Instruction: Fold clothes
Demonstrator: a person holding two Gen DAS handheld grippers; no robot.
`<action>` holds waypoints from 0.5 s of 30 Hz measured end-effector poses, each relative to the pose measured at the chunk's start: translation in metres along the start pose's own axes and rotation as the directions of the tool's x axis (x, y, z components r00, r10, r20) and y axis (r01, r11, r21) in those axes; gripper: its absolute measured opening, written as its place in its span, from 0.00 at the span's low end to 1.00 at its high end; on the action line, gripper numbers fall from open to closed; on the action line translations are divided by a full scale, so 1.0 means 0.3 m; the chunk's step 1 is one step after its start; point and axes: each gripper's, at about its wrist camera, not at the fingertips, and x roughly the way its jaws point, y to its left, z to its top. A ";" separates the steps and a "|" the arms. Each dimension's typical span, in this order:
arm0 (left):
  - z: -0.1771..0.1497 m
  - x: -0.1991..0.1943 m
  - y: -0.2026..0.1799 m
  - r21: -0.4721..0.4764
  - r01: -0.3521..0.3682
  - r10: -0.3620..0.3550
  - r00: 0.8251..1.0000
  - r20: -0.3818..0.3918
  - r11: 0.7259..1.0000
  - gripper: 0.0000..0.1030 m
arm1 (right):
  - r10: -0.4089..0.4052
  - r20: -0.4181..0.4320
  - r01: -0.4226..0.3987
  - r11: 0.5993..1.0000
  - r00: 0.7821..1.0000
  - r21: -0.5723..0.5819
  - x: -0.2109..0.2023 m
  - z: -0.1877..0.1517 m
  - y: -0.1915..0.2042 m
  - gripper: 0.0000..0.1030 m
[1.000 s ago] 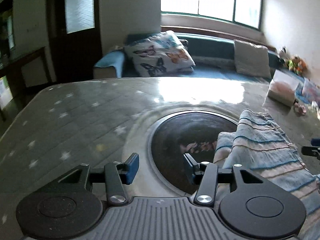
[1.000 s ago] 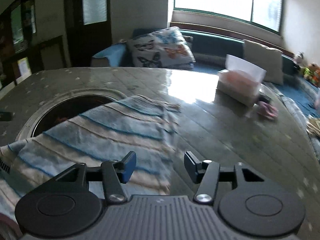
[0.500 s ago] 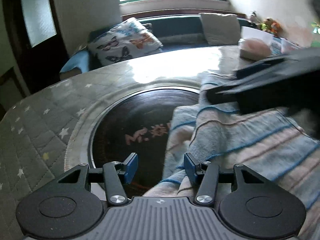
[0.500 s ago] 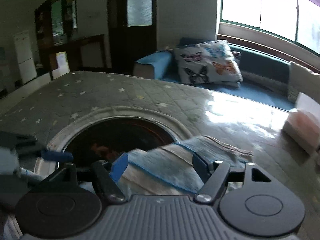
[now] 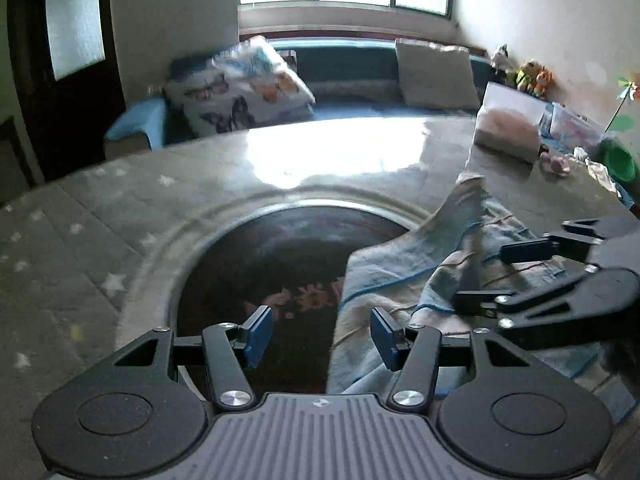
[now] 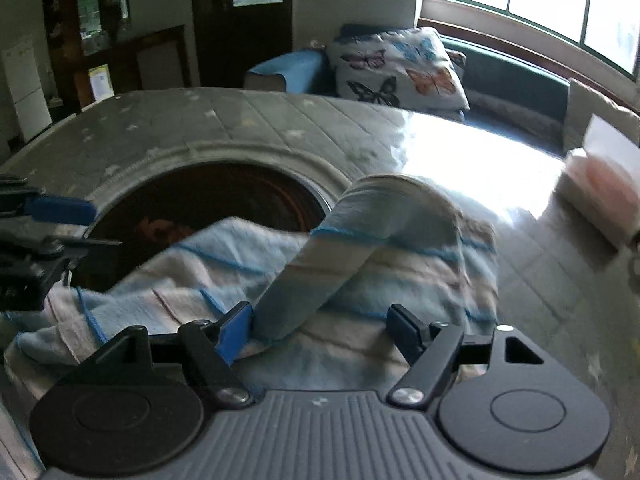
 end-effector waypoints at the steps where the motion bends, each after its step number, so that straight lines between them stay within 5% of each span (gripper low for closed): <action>1: 0.004 0.021 -0.006 0.000 0.015 -0.015 1.000 -0.012 1.000 0.55 | 0.000 0.003 0.000 1.000 1.000 0.004 -0.008 -0.003 -0.001 0.73; 6: 0.009 0.075 -0.039 0.032 0.046 -0.045 0.998 -0.038 0.998 0.44 | -0.002 0.012 0.002 1.000 1.000 0.016 -0.032 -0.020 -0.025 0.73; 11: 0.000 0.093 -0.056 0.056 0.076 -0.073 0.996 -0.046 0.996 0.10 | -0.007 0.026 0.007 0.999 1.000 0.036 -0.042 -0.015 -0.035 0.73; 15: 0.011 0.072 -0.047 0.069 0.026 -0.025 1.000 -0.013 0.997 0.04 | -0.018 0.043 0.016 0.999 0.999 0.045 -0.058 -0.014 -0.043 0.73</action>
